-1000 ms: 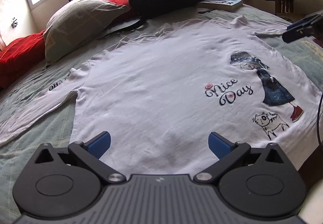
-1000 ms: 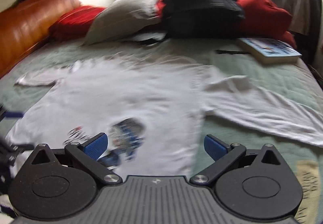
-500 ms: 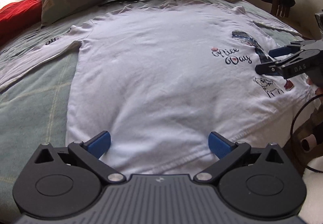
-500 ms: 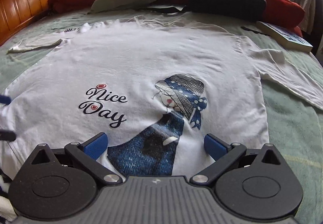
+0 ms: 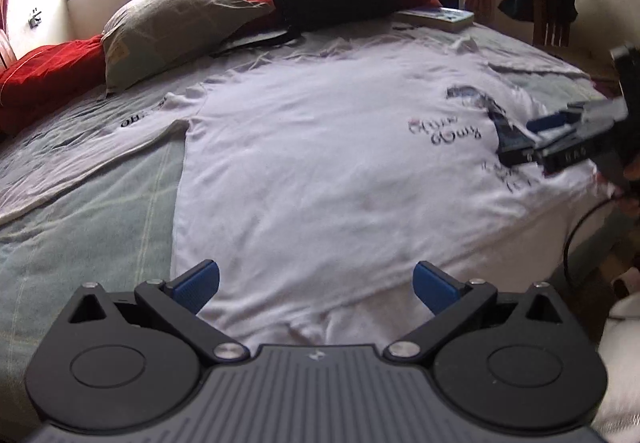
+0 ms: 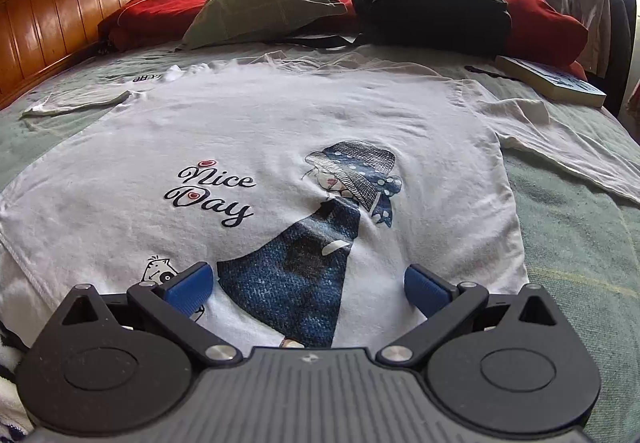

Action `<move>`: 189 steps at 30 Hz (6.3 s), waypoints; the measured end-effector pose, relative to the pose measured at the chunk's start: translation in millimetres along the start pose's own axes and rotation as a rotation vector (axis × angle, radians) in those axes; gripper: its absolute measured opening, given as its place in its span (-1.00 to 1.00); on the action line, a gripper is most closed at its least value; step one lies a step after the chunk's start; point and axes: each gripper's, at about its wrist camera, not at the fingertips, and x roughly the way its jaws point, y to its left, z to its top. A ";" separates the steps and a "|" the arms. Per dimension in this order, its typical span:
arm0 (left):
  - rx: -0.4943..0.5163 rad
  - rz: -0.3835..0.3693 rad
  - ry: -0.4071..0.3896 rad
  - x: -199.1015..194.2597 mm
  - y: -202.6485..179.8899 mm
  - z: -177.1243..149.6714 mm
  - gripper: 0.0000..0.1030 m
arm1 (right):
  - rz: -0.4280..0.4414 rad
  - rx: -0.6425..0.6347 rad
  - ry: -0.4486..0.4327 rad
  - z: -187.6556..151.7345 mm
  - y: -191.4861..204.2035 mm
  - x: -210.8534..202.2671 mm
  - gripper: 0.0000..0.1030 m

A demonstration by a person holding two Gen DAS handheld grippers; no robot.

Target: Fold clothes

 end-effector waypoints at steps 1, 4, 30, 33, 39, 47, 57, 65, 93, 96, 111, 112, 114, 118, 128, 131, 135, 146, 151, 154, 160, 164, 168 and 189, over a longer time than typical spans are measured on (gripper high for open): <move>-0.013 -0.002 -0.002 4.7 -0.8 3.4 0.98 | 0.001 0.001 0.000 -0.1 -0.1 -0.2 1.00; -0.050 -0.008 -0.007 19.0 -3.2 13.6 0.98 | 0.003 0.005 0.003 -0.1 -0.7 -0.7 1.00; -0.045 -0.014 -0.058 42.5 -60.3 38.8 0.99 | 0.052 -0.055 -0.025 -38.3 -6.6 -41.2 1.00; -0.032 -0.010 -0.027 29.2 -60.8 29.6 0.99 | 0.053 -0.040 -0.035 -43.1 -10.9 -45.9 1.00; 0.026 0.026 -0.018 13.1 -66.2 49.4 0.98 | 0.037 -0.034 -0.038 -46.4 -9.6 -50.0 1.00; -0.025 0.062 -0.034 49.3 -59.5 90.3 0.98 | 0.038 -0.012 -0.008 -43.8 -11.4 -48.6 1.00; -0.113 0.032 0.001 58.2 -54.9 63.7 0.99 | 0.031 -0.019 0.009 -42.6 -9.3 -46.1 1.00; -0.098 0.034 0.012 37.6 -60.6 42.8 0.99 | 0.032 -0.013 -0.006 -45.2 -9.6 -47.0 1.00; -0.216 -0.067 -0.011 49.7 6.7 48.8 0.99 | 0.078 0.198 0.013 82.6 -28.0 11.7 1.00; -0.196 -0.070 0.018 38.9 6.1 46.2 0.99 | 0.038 0.227 0.089 79.6 -36.2 35.1 1.00; -0.201 -0.190 0.019 97.6 19.5 114.4 0.98 | -0.008 0.261 -0.070 129.0 -104.8 49.7 1.00; -0.198 -0.186 0.017 99.2 18.9 111.1 0.98 | -0.003 0.275 -0.085 135.0 -117.4 53.7 1.00; -0.179 -0.178 0.011 97.7 16.5 108.5 0.99 | 0.020 0.342 -0.069 147.7 -146.1 69.1 1.00; -0.171 -0.170 0.017 96.5 18.0 108.4 0.99 | 0.106 0.504 0.016 162.3 -195.6 112.2 1.00; -0.216 -0.157 0.003 94.5 36.6 114.9 0.99 | 0.003 0.581 0.016 184.9 -238.1 154.3 1.00; -0.204 -0.175 -0.012 87.3 34.9 116.2 0.99 | 0.056 0.537 0.033 192.8 -221.4 141.6 1.00; -0.183 -0.202 -0.003 87.2 28.1 116.0 0.99 | 0.091 0.462 0.119 195.8 -196.1 162.6 1.00; -0.185 -0.193 -0.032 89.3 48.3 125.4 0.99 | -0.072 0.233 0.096 218.0 -143.8 148.7 1.00; -0.230 -0.249 -0.017 112.6 66.6 139.0 0.98 | 0.027 0.137 0.179 197.1 -93.9 119.5 1.00; -0.252 -0.237 0.002 123.6 71.1 128.6 0.98 | 0.030 0.124 0.191 181.2 -81.2 111.0 1.00; -0.150 -0.181 0.029 97.5 52.7 110.7 0.98 | 0.037 0.098 0.215 149.5 -55.7 94.0 1.00; -0.019 -0.154 0.043 73.6 28.0 96.7 0.98 | 0.041 0.081 0.231 128.4 -38.6 82.7 1.00; -0.028 -0.147 0.041 65.4 17.7 69.9 0.99 | 0.019 0.054 0.255 104.7 -24.0 76.1 1.00; -0.034 0.020 0.030 -10.0 -26.2 -15.2 0.99 | -0.034 0.030 0.203 9.5 14.6 -9.3 1.00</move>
